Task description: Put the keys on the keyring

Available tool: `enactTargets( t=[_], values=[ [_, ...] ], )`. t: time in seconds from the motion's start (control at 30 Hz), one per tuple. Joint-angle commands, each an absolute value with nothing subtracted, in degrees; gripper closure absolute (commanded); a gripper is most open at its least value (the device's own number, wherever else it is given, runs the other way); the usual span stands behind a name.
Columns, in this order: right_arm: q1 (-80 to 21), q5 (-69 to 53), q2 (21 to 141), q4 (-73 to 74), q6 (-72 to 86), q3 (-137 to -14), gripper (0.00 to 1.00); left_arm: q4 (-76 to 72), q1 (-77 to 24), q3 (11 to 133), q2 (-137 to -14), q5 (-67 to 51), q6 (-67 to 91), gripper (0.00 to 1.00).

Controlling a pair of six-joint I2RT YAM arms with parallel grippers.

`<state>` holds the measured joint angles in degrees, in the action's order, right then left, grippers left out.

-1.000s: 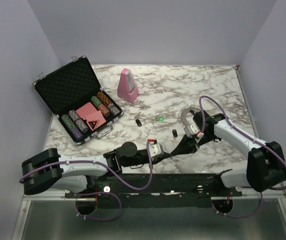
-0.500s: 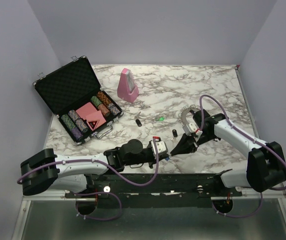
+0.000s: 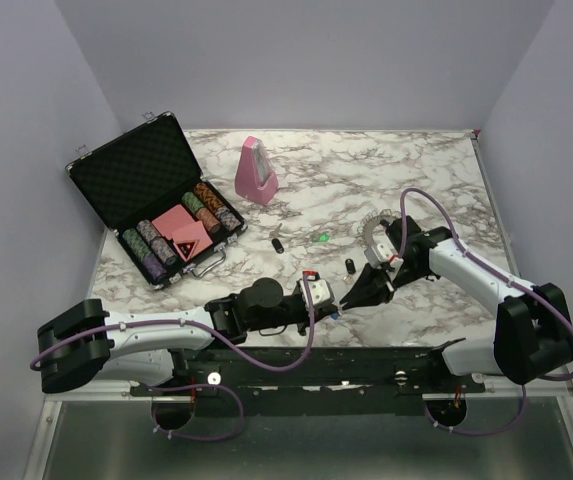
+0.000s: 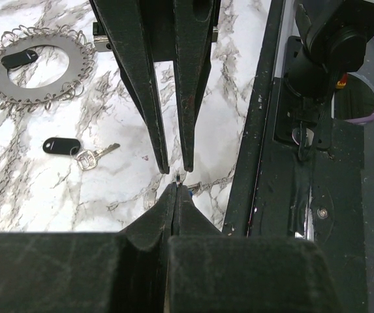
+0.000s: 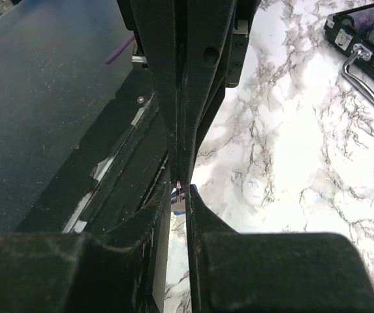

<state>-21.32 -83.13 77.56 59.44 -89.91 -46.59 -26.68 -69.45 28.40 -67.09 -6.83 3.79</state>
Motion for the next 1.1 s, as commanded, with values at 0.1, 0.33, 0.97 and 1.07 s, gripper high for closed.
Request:
enactTargets(
  t=[0.1,0.33,0.97,1.07],
  values=[
    [-22.0,-82.3,77.1,56.6,-87.3,-45.9,0.77,-27.3,-69.6,29.5,-66.8,-5.5,4.6,1.00],
    [-22.2,-81.6,77.1,56.3,-87.1,-45.7,0.77,-27.5,-69.5,29.3,-66.4,-4.4,4.8,1.00],
    [-23.1,-80.9,77.3,54.3,-85.1,-45.4,0.79,-27.9,-69.5,29.7,-67.1,-4.3,5.5,1.00],
    [-23.1,-80.8,77.3,54.1,-84.8,-45.4,0.80,-28.0,-69.5,29.7,-67.1,-4.1,5.6,1.00]
  ],
)
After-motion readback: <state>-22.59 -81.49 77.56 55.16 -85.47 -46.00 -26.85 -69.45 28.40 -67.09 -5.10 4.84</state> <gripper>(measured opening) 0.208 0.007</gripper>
